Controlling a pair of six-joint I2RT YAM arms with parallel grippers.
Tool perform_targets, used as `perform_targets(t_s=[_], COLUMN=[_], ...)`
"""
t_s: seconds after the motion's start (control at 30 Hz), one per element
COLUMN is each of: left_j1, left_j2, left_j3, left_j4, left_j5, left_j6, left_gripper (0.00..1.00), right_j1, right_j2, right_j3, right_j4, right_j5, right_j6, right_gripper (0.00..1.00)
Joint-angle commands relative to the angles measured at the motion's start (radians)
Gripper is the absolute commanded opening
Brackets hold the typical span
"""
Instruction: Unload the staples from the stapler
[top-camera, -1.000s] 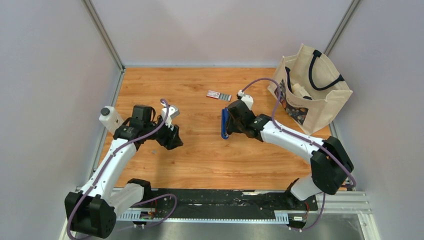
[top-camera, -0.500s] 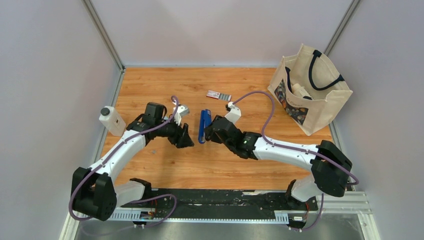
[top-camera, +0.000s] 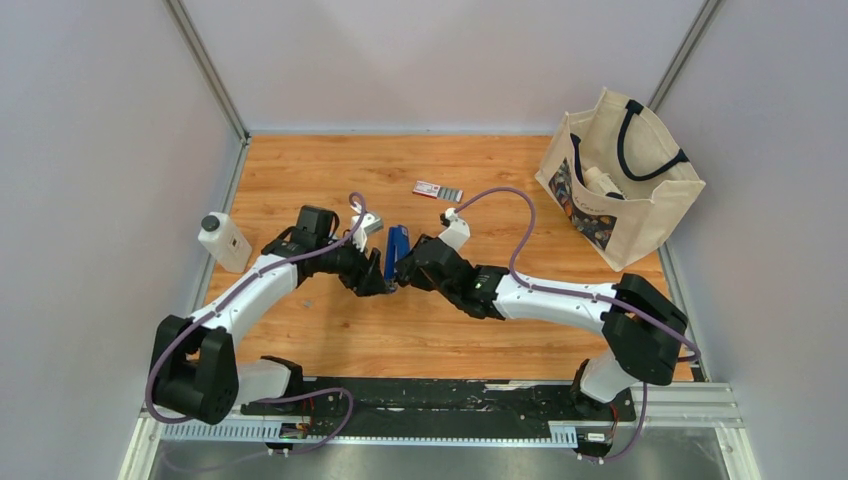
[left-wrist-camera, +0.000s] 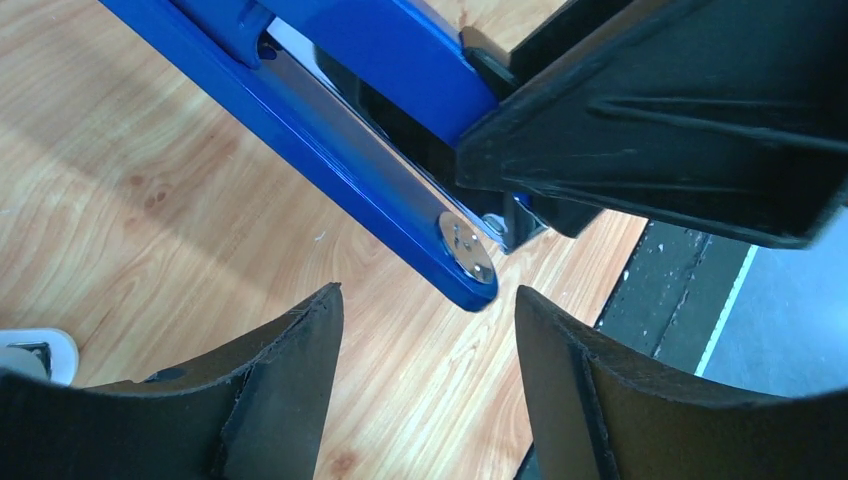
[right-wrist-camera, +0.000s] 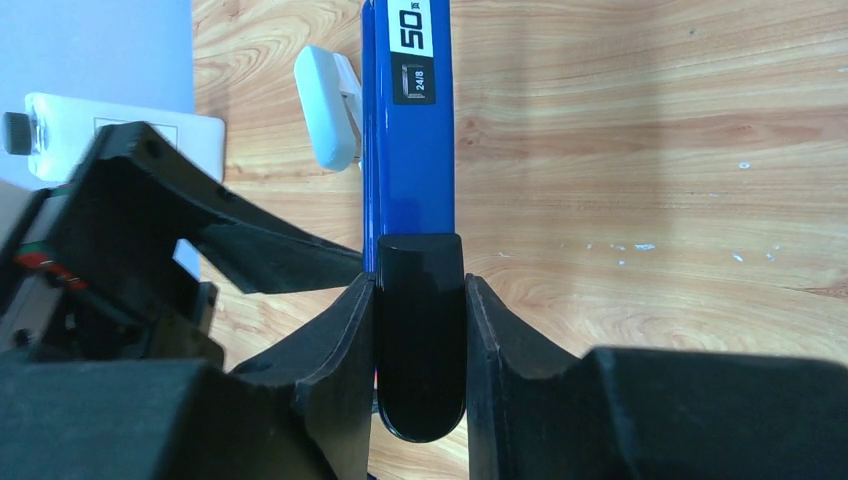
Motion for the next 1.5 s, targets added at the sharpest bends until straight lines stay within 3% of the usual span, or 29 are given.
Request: perform_targets(t_s=[0.0, 0.3, 0.5, 0.7, 0.87, 0.93, 1.47], left_j1=[-0.005, -0.005, -0.004, -0.004, -0.005, -0.005, -0.065], left_j2=[0.045, 0.055, 0.064, 0.055, 0.03, 0.022, -0.005], left_j3=[0.034, 0.029, 0.04, 0.026, 0.022, 0.026, -0.044], left_j4=[0.007, 0.027, 0.013, -0.032, -0.033, -0.023, 0.149], left_j5=[0.04, 0.029, -0.006, -0.04, -0.098, -0.164, -0.42], left_j6=[0.06, 0.091, 0.163, 0.249, 0.287, 0.303, 0.43], left_gripper=[0.71, 0.68, 0.52, 0.45, 0.29, 0.18, 0.1], right_j1=[0.011, 0.028, 0.034, 0.034, 0.032, 0.032, 0.032], right_j2=[-0.014, 0.031, 0.026, 0.006, 0.009, 0.0, -0.038], right_j3=[0.074, 0.105, 0.091, 0.074, 0.066, 0.04, -0.116], right_j4=[0.14, 0.157, 0.158, 0.149, 0.138, 0.141, 0.247], right_j5=[0.013, -0.024, -0.031, -0.018, -0.031, -0.038, -0.076], right_j6=[0.016, 0.004, -0.001, -0.021, -0.042, -0.059, -0.211], right_gripper=[0.0, 0.0, 0.0, 0.0, 0.0, 0.0, 0.0])
